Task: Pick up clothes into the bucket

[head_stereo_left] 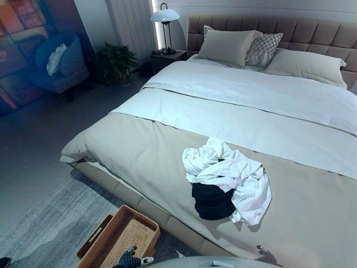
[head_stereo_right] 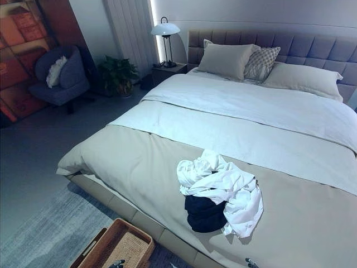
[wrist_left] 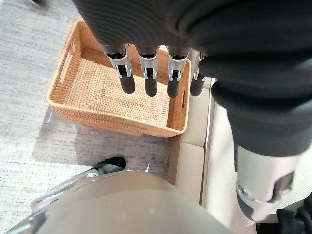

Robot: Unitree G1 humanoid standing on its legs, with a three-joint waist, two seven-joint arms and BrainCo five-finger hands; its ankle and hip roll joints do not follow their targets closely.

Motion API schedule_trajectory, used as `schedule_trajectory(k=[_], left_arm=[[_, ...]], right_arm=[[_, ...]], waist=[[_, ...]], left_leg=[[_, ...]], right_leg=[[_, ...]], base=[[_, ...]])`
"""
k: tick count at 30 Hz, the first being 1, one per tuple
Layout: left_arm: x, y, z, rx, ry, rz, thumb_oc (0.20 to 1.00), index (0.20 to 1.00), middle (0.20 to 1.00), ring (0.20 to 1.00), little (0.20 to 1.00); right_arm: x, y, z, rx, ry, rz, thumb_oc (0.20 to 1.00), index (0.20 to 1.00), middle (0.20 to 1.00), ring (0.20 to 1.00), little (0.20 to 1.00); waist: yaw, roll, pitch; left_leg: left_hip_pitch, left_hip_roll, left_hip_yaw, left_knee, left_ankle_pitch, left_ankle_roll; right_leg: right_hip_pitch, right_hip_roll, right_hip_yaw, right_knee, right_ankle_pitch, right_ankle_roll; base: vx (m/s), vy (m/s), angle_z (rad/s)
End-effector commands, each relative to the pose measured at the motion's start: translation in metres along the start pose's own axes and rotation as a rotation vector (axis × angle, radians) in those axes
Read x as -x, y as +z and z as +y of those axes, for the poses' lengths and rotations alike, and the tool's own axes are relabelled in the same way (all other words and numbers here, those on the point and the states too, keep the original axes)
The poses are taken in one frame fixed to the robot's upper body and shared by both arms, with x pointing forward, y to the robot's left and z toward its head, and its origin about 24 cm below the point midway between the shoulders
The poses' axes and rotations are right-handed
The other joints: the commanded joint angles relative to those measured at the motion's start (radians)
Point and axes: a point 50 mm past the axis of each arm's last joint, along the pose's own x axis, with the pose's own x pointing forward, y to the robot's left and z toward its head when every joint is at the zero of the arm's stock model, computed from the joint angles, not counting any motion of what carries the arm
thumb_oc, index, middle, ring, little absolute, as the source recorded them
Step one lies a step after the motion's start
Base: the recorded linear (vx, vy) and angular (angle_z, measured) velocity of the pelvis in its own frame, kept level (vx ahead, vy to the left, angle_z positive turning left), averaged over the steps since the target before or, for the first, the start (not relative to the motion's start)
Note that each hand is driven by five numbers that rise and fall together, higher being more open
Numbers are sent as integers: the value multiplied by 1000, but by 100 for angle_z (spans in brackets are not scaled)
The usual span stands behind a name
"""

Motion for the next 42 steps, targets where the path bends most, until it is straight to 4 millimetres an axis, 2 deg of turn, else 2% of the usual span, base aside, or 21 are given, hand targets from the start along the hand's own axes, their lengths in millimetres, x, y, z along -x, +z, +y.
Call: schedule_trajectory(k=[1,4,8,10,11,12,16,17,18,19,25,27,28,31,38,39,40,42], left_arm=[[-6,20,-1,18,9,-32,1000,1000,1000,1000,1000],[-7,23,0,27,15,-49,1000,1000,1000,1000,1000],[-6,18,1,25,30,-24,1000,1000,1000,1000,1000],[-6,17,2,23,32,-22,1000,1000,1000,1000,1000],[-6,15,2,21,36,-16,1000,1000,1000,1000,1000],[-6,15,2,21,36,-16,1000,1000,1000,1000,1000],[-5,16,4,21,46,-37,1000,1000,1000,1000,1000],[-5,16,5,19,54,-39,1000,1000,1000,1000,1000],[-5,16,5,19,54,-39,1000,1000,1000,1000,1000],[-5,18,6,20,59,-50,1000,1000,1000,1000,1000],[-5,29,8,13,75,-100,1000,1000,1000,1000,1000],[-6,34,9,18,88,-112,1000,1000,1000,1000,1000],[-6,34,9,19,88,-113,1000,1000,1000,1000,1000],[-7,52,16,38,122,-180,1000,1000,1000,1000,1000],[-8,82,19,43,159,-275,1000,1000,1000,1000,1000],[-8,82,19,45,160,-275,1000,1000,1000,1000,1000],[-8,95,16,44,159,-311,1000,1000,1000,1000,1000],[-9,100,16,40,162,-321,1000,1000,1000,1000,1000]], right_arm=[[-7,27,-2,33,-17,-71,1000,1000,1000,1000,1000],[-7,27,-2,24,-23,-73,1000,1000,1000,1000,1000],[-8,31,-7,-23,-49,-86,1000,1000,1000,1000,1000],[-8,38,-13,-74,-73,-110,1000,1000,1000,1000,1000],[-9,49,-20,-132,-98,-156,1000,1000,1000,1000,1000],[-9,49,-20,-132,-98,-156,1000,1000,1000,1000,1000],[-4,96,-49,-264,-186,-363,1000,1000,1000,1000,1000],[3,120,-62,-290,-234,-473,1000,1000,1000,1000,1000],[3,120,-62,-290,-235,-473,1000,1000,1000,1000,1000],[8,134,-73,-296,-279,-534,1000,1000,1000,1000,1000],[35,187,-110,-168,-444,-758,1000,1000,1000,1000,1000],[44,204,-118,-143,-481,-820,1000,1000,1000,1000,1000],[44,205,-118,-143,-481,-821,1000,1000,1000,1000,1000],[60,237,-133,-22,-577,-914,1000,1000,1000,1000,1000],[76,283,-157,164,-724,-954,1000,1000,1000,1000,1000],[76,283,-157,165,-724,-955,1000,1000,1000,1000,1000],[64,288,-163,165,-711,-856,1000,1000,1000,1000,1000],[61,293,-160,151,-690,-835,1000,1000,1000,1000,1000]], waist=[[6,-62,24],[8,-65,26],[9,-67,25],[10,-67,24],[10,-67,24],[10,-67,24],[12,-65,29],[14,-66,32],[14,-66,32],[15,-66,35],[27,-66,66],[32,-66,88],[31,-66,88],[45,-60,144],[73,-26,246],[72,-26,245],[87,-7,282],[90,-1,298]], left_leg=[[-20,-50,-35,72,-86,42],[-22,-51,-38,72,-85,42],[-21,-50,-39,68,-84,41],[-20,-49,-37,67,-84,41],[-18,-48,-36,65,-84,41],[-18,-48,-36,65,-84,41],[-20,-48,-37,61,-83,42],[-23,-49,-38,61,-82,43],[-24,-49,-38,61,-82,43],[-27,-50,-39,60,-81,43],[-61,-56,-49,67,-75,46],[-90,-61,-55,77,-70,48],[-92,-61,-56,78,-70,48],[-182,-70,-69,111,-55,51],[-341,-105,-94,204,-49,61],[-345,-105,-94,206,-50,61],[-398,-116,-110,239,-48,66],[-423,-123,-112,253,-49,70]], right_leg=[[-28,-60,-23,46,5,56],[-31,-59,-24,47,6,56],[-30,-59,-28,46,4,57],[-30,-59,-30,46,3,57],[-30,-59,-30,46,3,58],[-30,-59,-30,46,3,58],[-33,-60,-32,47,4,60],[-37,-60,-32,50,4,61],[-37,-60,-32,50,4,61],[-41,-61,-34,52,5,63],[-75,-67,-42,70,6,64],[-103,-70,-44,85,9,63],[-106,-70,-44,87,8,63],[-193,-80,-47,127,14,60],[-349,-114,-48,229,10,51],[-353,-114,-47,233,8,51],[-412,-131,-45,288,2,42],[-440,-138,-40,310,-2,41]], base=[[0,0,0],[0,0,0],[0,0,0],[0,0,0],[0,0,0],[0,0,0],[0,0,0],[0,0,0],[0,0,0],[-11,14,5],[-31,17,5],[-77,18,1],[-146,17,1],[-172,25,7],[-87,56,12],[-85,101,20],[-62,70,15],[-80,75,10]])
